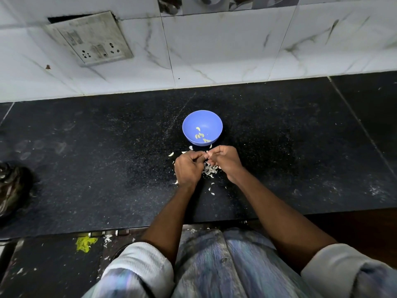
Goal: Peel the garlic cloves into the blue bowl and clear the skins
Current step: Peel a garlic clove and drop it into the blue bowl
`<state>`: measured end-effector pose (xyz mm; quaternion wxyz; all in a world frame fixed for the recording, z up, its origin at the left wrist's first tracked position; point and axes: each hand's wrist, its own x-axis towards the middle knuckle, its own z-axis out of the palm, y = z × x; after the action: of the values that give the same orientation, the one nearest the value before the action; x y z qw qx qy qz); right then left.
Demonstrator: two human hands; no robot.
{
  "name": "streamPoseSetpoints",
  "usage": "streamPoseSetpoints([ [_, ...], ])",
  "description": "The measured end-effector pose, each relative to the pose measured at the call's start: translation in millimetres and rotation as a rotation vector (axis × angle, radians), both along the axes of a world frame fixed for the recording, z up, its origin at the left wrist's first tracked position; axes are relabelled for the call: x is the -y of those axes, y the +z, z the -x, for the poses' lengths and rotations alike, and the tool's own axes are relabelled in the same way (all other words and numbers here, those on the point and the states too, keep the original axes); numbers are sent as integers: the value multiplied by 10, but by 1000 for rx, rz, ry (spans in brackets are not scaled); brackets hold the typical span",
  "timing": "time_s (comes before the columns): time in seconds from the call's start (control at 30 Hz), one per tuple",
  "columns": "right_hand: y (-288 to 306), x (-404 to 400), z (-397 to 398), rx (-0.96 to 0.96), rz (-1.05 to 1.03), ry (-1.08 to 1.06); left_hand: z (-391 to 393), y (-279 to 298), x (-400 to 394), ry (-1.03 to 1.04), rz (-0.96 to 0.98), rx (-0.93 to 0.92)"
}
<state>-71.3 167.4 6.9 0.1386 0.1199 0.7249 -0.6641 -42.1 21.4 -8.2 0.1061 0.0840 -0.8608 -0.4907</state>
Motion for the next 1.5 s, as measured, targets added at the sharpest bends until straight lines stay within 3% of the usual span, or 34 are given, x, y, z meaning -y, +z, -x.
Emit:
streamPoseSetpoints([
  [0.13, -30, -46, 1, -308, -266, 87, 53, 181, -116, 184, -847, 503],
  [0.2, -37, -56, -4, -352, -296, 113, 80, 210, -121, 247, -1080, 685],
  [0.27, -32, -33, -22, -318, -257, 105, 69, 201, -136, 281, -1194, 709],
  [0.47, 168, 56, 26, 235, 235, -57, 23, 141, -224, 254, -937, 352],
  [0.57, 232, 43, 60, 381, 413, -59, 27, 101, -200, 277, -961, 306],
  [0.67, 237, 28, 52, 411, 463, -104, 38, 63, -167, 314, -945, 321],
  [0.9, 129, 38, 52, 218, 132, -50, -5, 61, -205, 109, -668, 179],
  [1.03, 141, 33, 5, 91, -9, 21, -14, 101, -263, 165, -735, 194],
  [1.13, 179, 54, 26, -121, -151, -12, 6, 104, -266, 285, -794, 255],
  [1.23, 271, 113, 146, -354, -345, -126, 21, 4, -209, 230, -532, 317],
  [1.33, 361, 175, 307, -402, -481, -113, -38, -20, -188, 175, -241, 328],
  [1.5, 337, 231, 326, -393, -643, -18, -35, -46, -25, 52, -108, 217],
])
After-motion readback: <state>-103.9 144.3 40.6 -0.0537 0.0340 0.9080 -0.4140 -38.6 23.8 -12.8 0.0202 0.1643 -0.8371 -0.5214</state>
